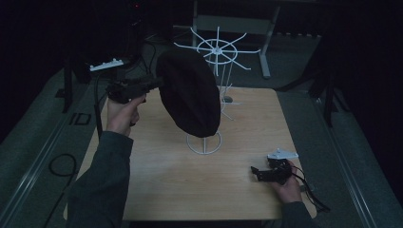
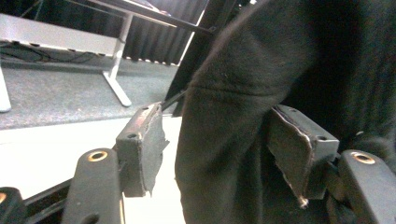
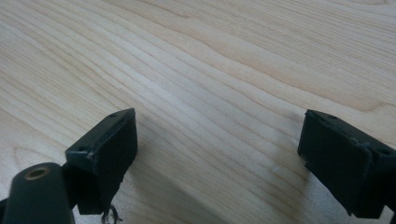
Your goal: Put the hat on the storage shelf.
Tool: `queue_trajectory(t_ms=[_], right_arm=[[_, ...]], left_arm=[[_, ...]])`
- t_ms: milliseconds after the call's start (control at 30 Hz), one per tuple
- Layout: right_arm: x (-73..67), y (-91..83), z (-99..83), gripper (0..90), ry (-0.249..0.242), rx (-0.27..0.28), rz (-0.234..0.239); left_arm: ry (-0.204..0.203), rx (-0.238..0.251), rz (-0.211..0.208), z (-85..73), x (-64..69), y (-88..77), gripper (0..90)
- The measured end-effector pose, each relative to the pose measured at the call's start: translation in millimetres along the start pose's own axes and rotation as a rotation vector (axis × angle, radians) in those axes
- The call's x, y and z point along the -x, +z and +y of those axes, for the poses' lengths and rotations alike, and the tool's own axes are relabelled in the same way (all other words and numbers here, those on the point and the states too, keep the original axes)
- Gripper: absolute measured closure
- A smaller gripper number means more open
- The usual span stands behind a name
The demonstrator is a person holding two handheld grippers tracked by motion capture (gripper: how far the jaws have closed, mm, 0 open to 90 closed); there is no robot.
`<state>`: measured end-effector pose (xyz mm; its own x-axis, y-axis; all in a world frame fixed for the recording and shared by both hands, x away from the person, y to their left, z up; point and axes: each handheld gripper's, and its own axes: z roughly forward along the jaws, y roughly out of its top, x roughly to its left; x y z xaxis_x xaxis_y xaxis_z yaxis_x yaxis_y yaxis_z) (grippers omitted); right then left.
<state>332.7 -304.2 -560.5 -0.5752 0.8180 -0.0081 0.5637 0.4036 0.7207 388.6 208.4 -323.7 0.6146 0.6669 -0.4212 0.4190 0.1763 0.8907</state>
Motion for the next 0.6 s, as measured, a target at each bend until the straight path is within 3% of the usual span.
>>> queue_trajectory(t_ms=[233,467,600], right_arm=[[0.0,0.0,0.0,11.8,-0.001,0.001,-0.001],[-0.1,0.0,0.0,11.8,0.001,0.000,0.000],[-0.1,0.0,0.0,11.8,0.000,0.000,0.000]], left_arm=[[0.032,0.016,0.046,1.2,1.5,-15.6,35.4],[0.093,-0.009,0.142,-2.5,5.3,-25.4,35.8],[0.089,-0.010,0.184,-9.2,1.5,-31.1,36.4]])
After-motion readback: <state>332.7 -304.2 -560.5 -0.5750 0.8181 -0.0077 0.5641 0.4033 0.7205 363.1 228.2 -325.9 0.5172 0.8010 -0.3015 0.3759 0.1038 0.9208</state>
